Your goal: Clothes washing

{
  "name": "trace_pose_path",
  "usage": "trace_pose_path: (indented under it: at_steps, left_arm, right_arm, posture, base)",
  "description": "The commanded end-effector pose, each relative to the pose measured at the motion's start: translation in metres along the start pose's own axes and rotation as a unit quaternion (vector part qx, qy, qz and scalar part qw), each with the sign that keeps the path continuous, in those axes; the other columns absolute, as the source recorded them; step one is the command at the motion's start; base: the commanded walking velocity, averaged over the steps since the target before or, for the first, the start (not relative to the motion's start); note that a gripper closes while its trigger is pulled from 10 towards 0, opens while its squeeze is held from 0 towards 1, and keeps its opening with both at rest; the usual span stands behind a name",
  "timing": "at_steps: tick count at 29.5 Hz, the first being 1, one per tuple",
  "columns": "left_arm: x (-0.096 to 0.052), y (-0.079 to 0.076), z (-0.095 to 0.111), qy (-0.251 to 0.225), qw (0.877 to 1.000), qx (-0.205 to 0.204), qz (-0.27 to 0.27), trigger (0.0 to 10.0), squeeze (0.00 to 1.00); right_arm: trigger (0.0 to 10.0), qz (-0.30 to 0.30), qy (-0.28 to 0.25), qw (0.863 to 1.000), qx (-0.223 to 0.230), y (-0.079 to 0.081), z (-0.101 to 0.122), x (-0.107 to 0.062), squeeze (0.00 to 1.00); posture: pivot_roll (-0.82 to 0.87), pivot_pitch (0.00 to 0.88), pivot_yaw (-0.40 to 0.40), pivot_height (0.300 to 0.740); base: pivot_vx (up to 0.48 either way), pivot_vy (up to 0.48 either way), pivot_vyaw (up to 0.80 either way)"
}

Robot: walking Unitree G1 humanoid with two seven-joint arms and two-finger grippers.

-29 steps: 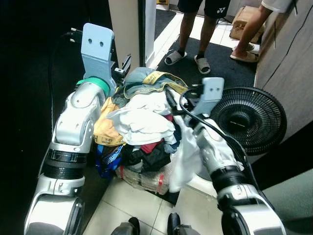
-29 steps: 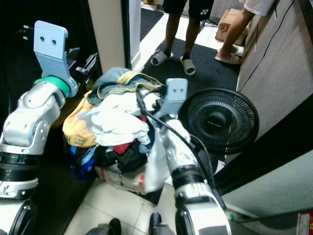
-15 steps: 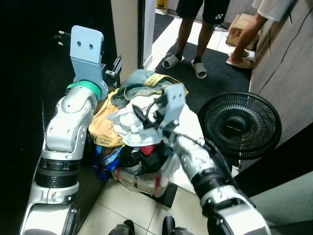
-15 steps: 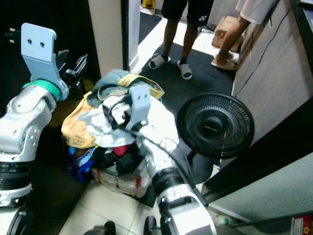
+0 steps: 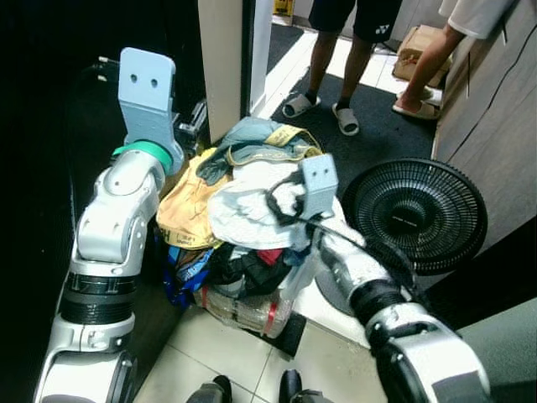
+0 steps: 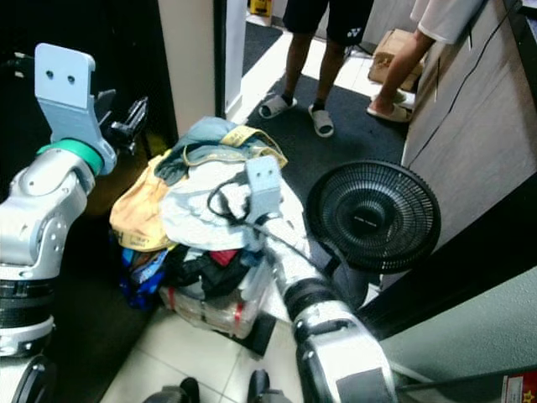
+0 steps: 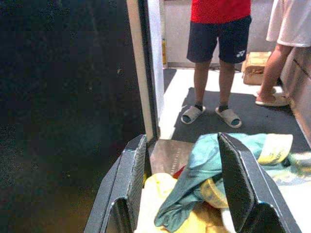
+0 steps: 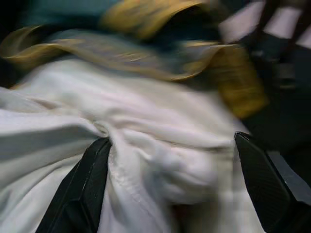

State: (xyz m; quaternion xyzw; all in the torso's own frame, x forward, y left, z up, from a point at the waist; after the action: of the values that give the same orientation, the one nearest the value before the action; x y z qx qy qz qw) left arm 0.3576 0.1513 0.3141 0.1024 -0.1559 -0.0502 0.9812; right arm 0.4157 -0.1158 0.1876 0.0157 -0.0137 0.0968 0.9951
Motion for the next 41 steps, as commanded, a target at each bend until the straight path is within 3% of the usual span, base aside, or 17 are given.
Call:
trace_pose_path:
  at_steps: [1, 2, 7, 13, 18, 20, 23, 25, 32, 33, 35, 36, 41]
  left_arm:
    - [-0.002, -0.002, 0.001, -0.001, 1.000, 0.003, -0.002, 10.0, 0.00]
    - [-0.003, -0.001, 0.000, 0.003, 1.000, 0.002, -0.001, 10.0, 0.00]
    - [-0.003, -0.001, 0.000, 0.004, 1.000, 0.002, -0.001, 10.0, 0.00]
    - [-0.005, -0.001, 0.000, 0.007, 1.000, 0.003, -0.001, 10.0, 0.00]
    - [-0.005, 0.000, 0.000, 0.008, 1.000, 0.003, 0.000, 10.0, 0.00]
    - [-0.005, 0.001, 0.001, 0.008, 1.000, 0.004, 0.002, 10.0, 0.00]
    - [-0.006, 0.002, 0.001, 0.009, 1.000, 0.006, 0.005, 10.0, 0.00]
    - [-0.009, 0.006, 0.000, 0.013, 1.000, 0.010, 0.012, 10.0, 0.00]
    - [-0.011, 0.010, 0.000, 0.017, 1.000, 0.014, 0.018, 10.0, 0.00]
    - [-0.011, 0.010, 0.000, 0.017, 1.000, 0.014, 0.019, 10.0, 0.00]
    - [-0.011, 0.010, 0.000, 0.017, 1.000, 0.014, 0.019, 10.0, 0.00]
    - [-0.011, 0.011, 0.000, 0.017, 1.000, 0.015, 0.021, 10.0, 0.00]
    - [-0.010, 0.011, -0.001, 0.016, 0.999, 0.014, 0.024, 10.0, 0.00]
  right_arm:
    - [10.0, -0.021, 0.018, 1.000, 0.013, -0.006, -0.010, -0.003, 0.00]
    - [10.0, -0.044, 0.026, 0.998, 0.043, -0.017, -0.017, -0.006, 0.00]
    - [10.0, -0.035, 0.030, 0.997, 0.065, -0.014, -0.021, -0.007, 0.00]
    - [10.0, 0.008, 0.045, 0.994, 0.101, 0.009, -0.035, -0.010, 0.00]
    - [10.0, 0.026, 0.050, 0.993, 0.102, 0.015, -0.036, -0.008, 0.00]
    - [10.0, 0.069, 0.068, 0.989, 0.107, 0.034, -0.040, -0.008, 0.00]
    - [10.0, 0.072, 0.087, 0.988, 0.109, 0.041, -0.047, -0.009, 0.00]
    - [10.0, 0.056, 0.129, 0.982, 0.127, 0.049, -0.065, -0.015, 0.00]
    - [10.0, 0.072, 0.141, 0.977, 0.143, 0.059, -0.070, -0.017, 0.00]
    - [8.3, 0.090, 0.132, 0.977, 0.141, 0.064, -0.066, -0.016, 0.00]
    - [8.3, 0.090, 0.132, 0.977, 0.141, 0.064, -0.066, -0.016, 0.00]
    - [0.0, 0.102, 0.121, 0.978, 0.138, 0.067, -0.061, -0.014, 0.00]
    - [0.0, 0.105, 0.088, 0.982, 0.132, 0.063, -0.049, -0.010, 0.00]
  posture:
    - [0.17, 0.219, -0.007, 0.740]
    - [0.17, 0.229, -0.004, 0.740]
    - [0.17, 0.233, -0.004, 0.740]
    - [0.18, 0.247, 0.004, 0.740]
    - [0.18, 0.250, 0.003, 0.740]
    - [0.19, 0.257, -0.002, 0.740]
    - [0.20, 0.263, -0.004, 0.740]
    - [0.21, 0.269, -0.008, 0.740]
    - [0.22, 0.270, -0.010, 0.740]
    - [0.22, 0.269, -0.011, 0.740]
    - [0.22, 0.269, -0.011, 0.740]
    - [0.22, 0.265, -0.013, 0.740]
    - [0.20, 0.253, -0.014, 0.740]
  base:
    - [0.000, 0.000, 0.00]
    - [0.000, 0.000, 0.00]
    - [0.000, 0.000, 0.00]
    - [0.000, 0.000, 0.00]
    - [0.000, 0.000, 0.00]
    - [0.000, 0.000, 0.00]
    - [0.000, 0.000, 0.00]
    - [0.000, 0.000, 0.00]
    - [0.000, 0.000, 0.00]
    - [0.000, 0.000, 0.00]
    - [0.000, 0.000, 0.00]
    - [0.000, 0.000, 0.00]
    - [0.000, 0.000, 0.00]
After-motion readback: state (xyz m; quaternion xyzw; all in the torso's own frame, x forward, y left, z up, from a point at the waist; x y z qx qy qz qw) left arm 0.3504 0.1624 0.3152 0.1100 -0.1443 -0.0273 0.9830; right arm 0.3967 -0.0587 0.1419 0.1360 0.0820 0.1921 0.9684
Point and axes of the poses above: a point about 5 cm out from each wrist's last joint towards the gripper, its own x axis pointing out of the wrist towards the gripper, its own z axis along the axis of the wrist's last joint, y = z × x, the point moved 1 cm from there along x, pointing out of the wrist towards the gripper, and after that the axes turned 5 degrees about x, right-handed, at the moved point
